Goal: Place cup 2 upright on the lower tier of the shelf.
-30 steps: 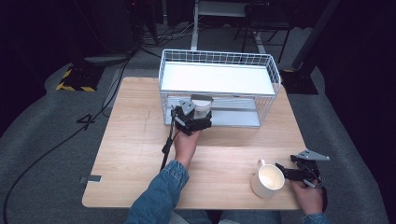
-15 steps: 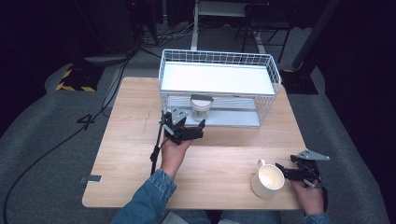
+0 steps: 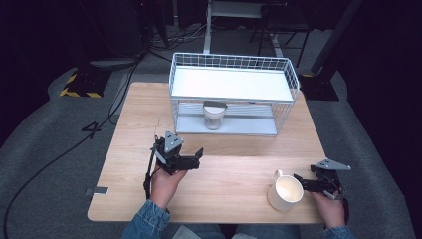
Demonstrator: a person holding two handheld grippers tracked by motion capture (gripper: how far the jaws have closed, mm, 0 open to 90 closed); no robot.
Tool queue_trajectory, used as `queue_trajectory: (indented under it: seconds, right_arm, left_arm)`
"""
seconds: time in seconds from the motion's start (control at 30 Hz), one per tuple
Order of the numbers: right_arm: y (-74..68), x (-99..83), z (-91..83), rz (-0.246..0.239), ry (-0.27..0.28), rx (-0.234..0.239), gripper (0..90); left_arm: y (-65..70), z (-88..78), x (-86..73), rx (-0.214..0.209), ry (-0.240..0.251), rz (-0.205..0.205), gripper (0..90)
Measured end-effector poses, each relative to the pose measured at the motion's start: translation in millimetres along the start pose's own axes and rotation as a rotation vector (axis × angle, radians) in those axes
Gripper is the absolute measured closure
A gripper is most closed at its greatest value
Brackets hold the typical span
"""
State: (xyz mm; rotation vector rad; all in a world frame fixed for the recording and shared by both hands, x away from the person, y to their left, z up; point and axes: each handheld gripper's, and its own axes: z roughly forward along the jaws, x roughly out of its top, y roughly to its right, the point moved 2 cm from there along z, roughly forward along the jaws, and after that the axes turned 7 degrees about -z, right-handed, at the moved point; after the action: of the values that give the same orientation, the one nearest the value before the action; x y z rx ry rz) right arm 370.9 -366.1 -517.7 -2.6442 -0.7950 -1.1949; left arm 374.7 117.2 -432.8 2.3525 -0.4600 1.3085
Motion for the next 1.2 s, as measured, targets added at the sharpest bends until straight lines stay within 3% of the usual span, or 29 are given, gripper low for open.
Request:
queue_trajectory:
  seconds: [0.13,0.5,0.7,1.0,1.1,1.2]
  right_arm:
    - [0.1,-0.7,-0.8,-0.003,0.002,0.004,15.2]
    - [1.0,0.2,-11.2,-0.001,0.034,0.028,15.5]
    - [1.6,2.4,-17.2,0.022,0.072,0.056,15.7]
    - [0.6,4.0,-21.6,-0.007,0.058,0.042,15.8]
    - [1.4,4.6,-24.3,-0.011,0.061,0.036,15.8]
    - [4.0,5.0,-28.5,0.009,0.066,0.036,15.8]
  left_arm:
    - [-6.3,-6.7,-8.2,0.012,-0.031,0.023,0.0]
    - [-39.9,-28.3,-39.7,0.047,-0.094,-0.01,0.0]
    - [-63.1,-41.9,-67.2,0.054,-0.16,-0.039,0.0]
    - [-79.9,-40.2,-82.7,0.1,-0.238,-0.042,0.1]
    - [-82.2,-38.7,-86.3,0.098,-0.26,-0.045,0.3]
    - [-83.6,-35.4,-90.0,0.131,-0.284,-0.016,1.5]
